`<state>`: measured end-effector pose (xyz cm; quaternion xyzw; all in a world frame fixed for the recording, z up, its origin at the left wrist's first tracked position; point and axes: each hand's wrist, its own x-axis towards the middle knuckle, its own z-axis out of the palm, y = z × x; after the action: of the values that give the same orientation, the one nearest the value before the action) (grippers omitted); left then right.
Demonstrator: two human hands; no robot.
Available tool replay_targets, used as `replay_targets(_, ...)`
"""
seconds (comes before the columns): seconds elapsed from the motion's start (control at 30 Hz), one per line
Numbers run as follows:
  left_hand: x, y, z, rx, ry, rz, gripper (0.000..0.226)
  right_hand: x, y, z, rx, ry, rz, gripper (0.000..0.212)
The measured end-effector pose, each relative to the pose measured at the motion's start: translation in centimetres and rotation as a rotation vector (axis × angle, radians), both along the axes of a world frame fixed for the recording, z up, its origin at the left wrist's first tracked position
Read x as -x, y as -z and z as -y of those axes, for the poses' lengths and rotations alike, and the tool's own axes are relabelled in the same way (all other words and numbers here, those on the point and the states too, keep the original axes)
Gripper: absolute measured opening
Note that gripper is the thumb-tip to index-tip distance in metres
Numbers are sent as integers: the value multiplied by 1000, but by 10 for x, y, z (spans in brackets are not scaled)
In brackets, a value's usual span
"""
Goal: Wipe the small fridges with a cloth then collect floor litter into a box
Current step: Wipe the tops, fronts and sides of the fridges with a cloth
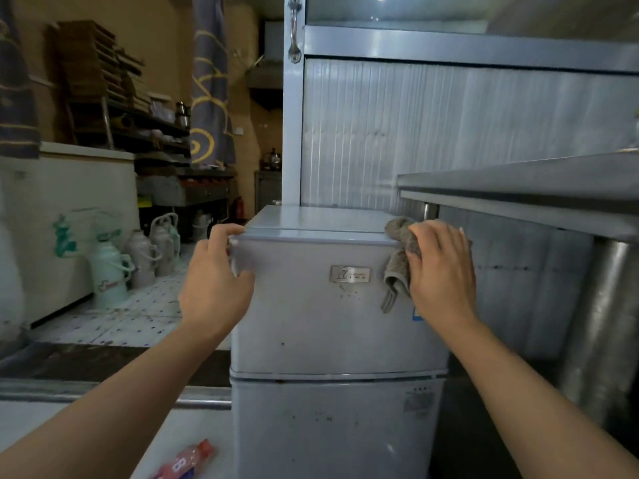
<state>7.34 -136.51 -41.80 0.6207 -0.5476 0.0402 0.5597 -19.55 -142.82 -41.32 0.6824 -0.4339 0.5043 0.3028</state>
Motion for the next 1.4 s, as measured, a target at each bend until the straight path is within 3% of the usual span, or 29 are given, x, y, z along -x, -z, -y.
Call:
replay_targets(0.17,-2,4,4,20,-4,5,57,9,19,6,93,40,45,36)
replay_targets(0.3,-1,7,8,37,5,-10,59,8,42,8,55,93,153,50)
replay_targets(0.43,2,7,7,70,11,-19,58,8,34,8,28,32,353,47)
replay_targets(0.63,6,6,8,87,-6,-38,57,23,-1,20,-41,-34,378,34)
replay_targets(0.83,4,19,4,65,7,8,77,1,48,10,-43,-13,451,55)
replay_targets(0.93,4,30,-4,21,62,-16,87,0,75,6,-114,11,394,62)
replay_targets(1.13,-1,51,-10,-24,77,-49,73,-1,56,15,-65,-15,347,64)
replay_targets(1.3,2,62,-4,-35,75,-127,74,-25,104,11,-50,-114,-72,70)
replay_targets(1.4,0,62,-3,-46,85,-130,74,-20,103,8,-81,-173,-123,71)
